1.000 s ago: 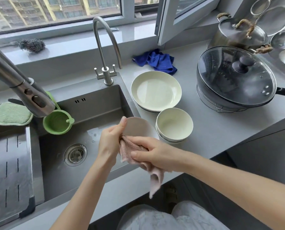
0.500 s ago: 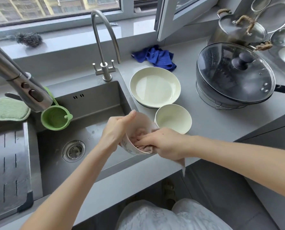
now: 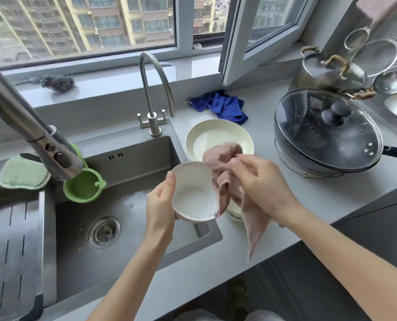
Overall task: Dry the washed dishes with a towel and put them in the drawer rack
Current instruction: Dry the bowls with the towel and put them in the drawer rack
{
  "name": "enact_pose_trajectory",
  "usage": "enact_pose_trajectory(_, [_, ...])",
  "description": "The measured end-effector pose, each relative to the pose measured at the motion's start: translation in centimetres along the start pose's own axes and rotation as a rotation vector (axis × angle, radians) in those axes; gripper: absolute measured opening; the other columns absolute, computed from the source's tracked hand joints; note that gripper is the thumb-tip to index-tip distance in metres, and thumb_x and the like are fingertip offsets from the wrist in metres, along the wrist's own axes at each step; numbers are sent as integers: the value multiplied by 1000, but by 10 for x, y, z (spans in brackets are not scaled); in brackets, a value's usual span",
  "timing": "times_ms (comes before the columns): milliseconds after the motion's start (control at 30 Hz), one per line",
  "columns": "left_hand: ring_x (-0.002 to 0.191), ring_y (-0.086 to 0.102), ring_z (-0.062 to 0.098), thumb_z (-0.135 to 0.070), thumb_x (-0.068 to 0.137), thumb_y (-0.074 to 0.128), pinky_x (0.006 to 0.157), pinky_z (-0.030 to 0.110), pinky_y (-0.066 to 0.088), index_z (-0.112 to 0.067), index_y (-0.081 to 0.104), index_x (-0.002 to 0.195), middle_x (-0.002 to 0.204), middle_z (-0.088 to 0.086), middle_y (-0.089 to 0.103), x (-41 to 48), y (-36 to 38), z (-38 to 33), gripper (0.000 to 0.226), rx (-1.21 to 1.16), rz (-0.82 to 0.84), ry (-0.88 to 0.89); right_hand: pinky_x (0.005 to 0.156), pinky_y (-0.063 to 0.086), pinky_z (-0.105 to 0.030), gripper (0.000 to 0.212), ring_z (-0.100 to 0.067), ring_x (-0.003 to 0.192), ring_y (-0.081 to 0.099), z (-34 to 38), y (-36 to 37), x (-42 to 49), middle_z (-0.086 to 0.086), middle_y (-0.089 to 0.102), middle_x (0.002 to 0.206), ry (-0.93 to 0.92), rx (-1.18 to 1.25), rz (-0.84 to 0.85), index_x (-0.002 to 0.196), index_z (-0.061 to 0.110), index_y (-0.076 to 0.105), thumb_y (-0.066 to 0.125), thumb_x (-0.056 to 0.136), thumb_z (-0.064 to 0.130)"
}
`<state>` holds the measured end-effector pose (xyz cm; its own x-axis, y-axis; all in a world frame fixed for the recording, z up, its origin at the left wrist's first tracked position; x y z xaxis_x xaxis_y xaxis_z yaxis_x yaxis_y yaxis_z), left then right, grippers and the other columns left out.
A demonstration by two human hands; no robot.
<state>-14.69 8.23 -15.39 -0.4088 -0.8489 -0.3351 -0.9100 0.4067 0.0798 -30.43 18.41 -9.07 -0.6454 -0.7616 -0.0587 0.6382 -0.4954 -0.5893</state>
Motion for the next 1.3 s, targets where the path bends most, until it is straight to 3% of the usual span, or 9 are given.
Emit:
enact_pose_trajectory(67, [79,67,22,-47,89,53,68,40,52,-27,75,78,80,-4,74,0,8,-4,32,4,47,49,77,47,-35,48,-20,81,58,1,24,2,-11,62,80,-30,64,62,73,1,60,56,88,46])
enact_pose_trajectory(167, [65,62,15,-46,88,53,60,33,47,-22,75,81,72,-2,71,-1,17,-12,34,-25,135,82,71,39,-24,25,-11,77,50,-3,29,17,6,51,83,-106,-30,-69,88,15,49,72,81,23])
enact_pose_trajectory(300, [56,51,14,-50,83,59,50,24,36,0,65,72,64,5,60,-5,28,-24,51,80,335,115,100,39,-23,90,-7,116,49,1,35,36,13,48,124,-162,-66,318,137,54,23,70,77,6])
enact_pose_trajectory(467, [43,47,9,-32,90,59,43,20,34,-9,62,56,49,-3,55,3,28,-32,41,34,212,41,89,53,-35,43,-19,99,66,-1,43,49,-3,71,105,-85,101,337,110,20,65,74,73,2])
enact_pose_trajectory(767, [68,56,6,-48,83,49,68,22,43,-20,68,102,76,-5,65,0,28,-28,39,49,-161,345,87,54,-34,25,-23,93,67,-30,62,29,-7,72,99,466,717,-174,102,15,67,67,82,0])
enact_pose_trajectory(900, [87,59,-12,-50,86,39,75,10,44,-30,55,113,91,-33,64,-18,29,-8,36,79,-41,311,86,53,-34,22,-20,92,67,-26,43,34,2,72,92,265,333,-222,93,24,66,69,81,6])
enact_pose_trajectory(1067, [91,65,16,-58,66,62,82,36,46,-37,56,109,98,5,70,24,16,-26,48,267,553,48,84,51,-33,34,-15,92,65,6,41,38,4,72,93,-186,-109,206,99,24,69,61,77,0])
enact_pose_trajectory(1200, [88,62,1,-57,61,60,80,17,43,-46,34,128,94,4,68,24,18,-39,73,328,427,171,84,51,-30,26,-16,92,65,16,42,41,2,72,93,-207,14,192,98,25,70,71,78,9])
enact_pose_trajectory(1300, [83,63,15,-58,63,58,81,25,45,-41,32,139,84,12,62,22,15,-43,83,268,230,212,89,53,-29,29,-15,97,68,5,44,41,0,74,97,-5,378,75,98,20,71,71,76,1])
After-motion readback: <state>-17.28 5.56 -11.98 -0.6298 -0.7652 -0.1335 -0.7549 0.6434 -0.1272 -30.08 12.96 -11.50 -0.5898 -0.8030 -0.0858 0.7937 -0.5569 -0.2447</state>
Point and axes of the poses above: each hand's wrist, its own x-axis towards the middle knuckle, its own y-axis out of the palm, z = x × y, the point moved 5 cm from there along x, towards the middle knuckle
